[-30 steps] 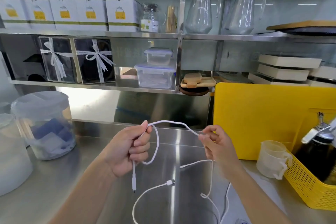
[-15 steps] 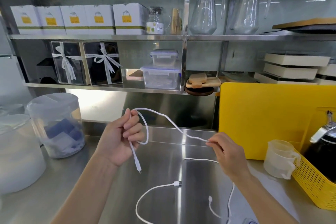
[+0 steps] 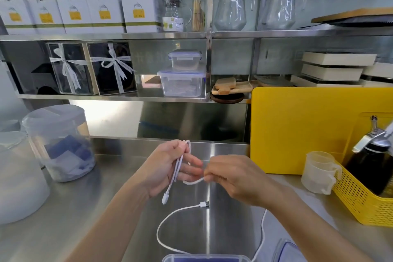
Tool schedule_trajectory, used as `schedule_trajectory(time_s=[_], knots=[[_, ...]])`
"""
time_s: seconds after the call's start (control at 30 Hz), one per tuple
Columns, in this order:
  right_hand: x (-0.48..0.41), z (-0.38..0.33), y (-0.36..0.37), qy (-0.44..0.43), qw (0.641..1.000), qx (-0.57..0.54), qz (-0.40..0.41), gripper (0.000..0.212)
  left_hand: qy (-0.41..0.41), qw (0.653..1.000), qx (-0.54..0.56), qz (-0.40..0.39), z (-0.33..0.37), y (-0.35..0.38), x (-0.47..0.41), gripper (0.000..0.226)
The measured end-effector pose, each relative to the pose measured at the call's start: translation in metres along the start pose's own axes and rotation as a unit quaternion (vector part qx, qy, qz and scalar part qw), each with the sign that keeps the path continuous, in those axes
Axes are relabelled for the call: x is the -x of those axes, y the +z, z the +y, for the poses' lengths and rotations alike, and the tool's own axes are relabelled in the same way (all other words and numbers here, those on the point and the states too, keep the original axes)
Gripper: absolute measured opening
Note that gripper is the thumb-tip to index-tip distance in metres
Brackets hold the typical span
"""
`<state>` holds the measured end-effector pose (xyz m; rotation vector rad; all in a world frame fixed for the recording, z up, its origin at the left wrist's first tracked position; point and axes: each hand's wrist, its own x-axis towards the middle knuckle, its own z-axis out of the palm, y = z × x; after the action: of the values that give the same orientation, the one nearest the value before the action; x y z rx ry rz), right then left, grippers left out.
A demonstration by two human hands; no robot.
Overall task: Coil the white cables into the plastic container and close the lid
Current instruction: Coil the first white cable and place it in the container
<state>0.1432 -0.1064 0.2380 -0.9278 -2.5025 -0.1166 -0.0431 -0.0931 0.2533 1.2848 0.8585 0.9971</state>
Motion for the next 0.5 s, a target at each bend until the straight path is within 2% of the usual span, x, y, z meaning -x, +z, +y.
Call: schedule_trajectory(time_s=[0.13,0.23,0.37,0.5], knots=[[-0.008,-0.004,-0.009,0.009,0.999,0.001,0.038,0.018,-0.014,0.996,-0.079,-0.050,0.000,0.007,0.002,0.028],[-0.011,-0.005,-0.011,0.038,0.995,-0.008,0.088,0.033,-0.003,0.989,-0.109,-0.100,0.001,0.010,0.004,0.034],[-0.016,-0.001,-0.015,0.155,0.976,-0.097,0.118,0.031,-0.013,0.988,-0.061,-0.144,0.001,0.011,0.005,0.032],[-0.018,-0.003,-0.019,0.212,0.954,-0.184,0.100,0.019,-0.028,0.988,0.031,-0.151,0.000,0.004,0.006,0.026]])
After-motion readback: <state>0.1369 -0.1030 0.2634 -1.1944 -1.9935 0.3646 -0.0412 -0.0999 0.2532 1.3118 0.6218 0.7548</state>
